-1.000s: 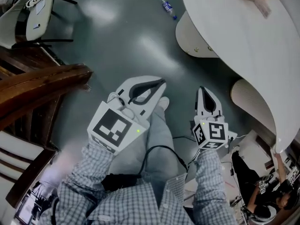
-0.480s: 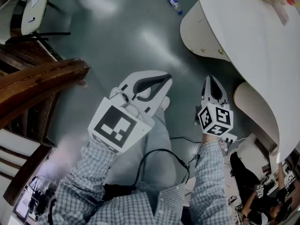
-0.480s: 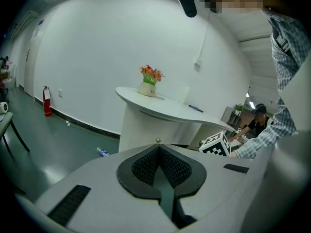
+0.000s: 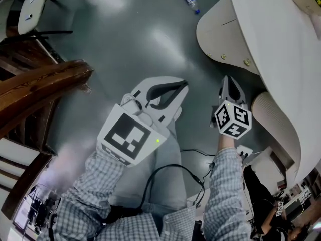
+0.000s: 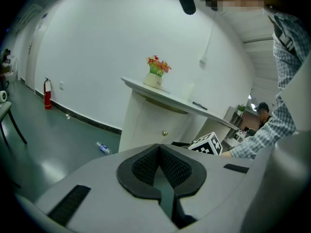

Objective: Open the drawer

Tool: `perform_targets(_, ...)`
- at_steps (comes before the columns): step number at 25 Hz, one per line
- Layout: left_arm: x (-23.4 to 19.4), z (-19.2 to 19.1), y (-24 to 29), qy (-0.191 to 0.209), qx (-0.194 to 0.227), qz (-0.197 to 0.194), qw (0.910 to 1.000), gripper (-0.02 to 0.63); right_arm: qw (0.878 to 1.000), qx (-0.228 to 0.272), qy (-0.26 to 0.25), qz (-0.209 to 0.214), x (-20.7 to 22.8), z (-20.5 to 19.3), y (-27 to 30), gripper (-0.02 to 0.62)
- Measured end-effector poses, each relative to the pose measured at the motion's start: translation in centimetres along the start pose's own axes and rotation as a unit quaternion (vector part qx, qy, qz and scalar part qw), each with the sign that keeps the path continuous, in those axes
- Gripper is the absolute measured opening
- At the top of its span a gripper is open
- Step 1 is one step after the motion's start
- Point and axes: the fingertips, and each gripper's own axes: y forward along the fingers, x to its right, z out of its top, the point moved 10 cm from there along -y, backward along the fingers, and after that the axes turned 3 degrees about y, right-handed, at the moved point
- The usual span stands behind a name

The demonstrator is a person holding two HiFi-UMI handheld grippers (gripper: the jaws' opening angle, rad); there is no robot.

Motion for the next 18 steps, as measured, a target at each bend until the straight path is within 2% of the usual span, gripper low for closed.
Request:
perform_targets(10, -2.7, -1.9, 4.1, 0.0, 0.018, 0.01, 0.9998, 0.003, 1.0, -0.018, 0.01, -0.007, 1.1, -2.1, 4.2, 0.009)
perform_targets(18, -3.5, -3.9, 7.9, -0.01, 0.01, 0.006, 0.9999, 0.003, 0.999, -0.038, 0.018, -0.019, 2.9, -3.8, 6.9, 0.011)
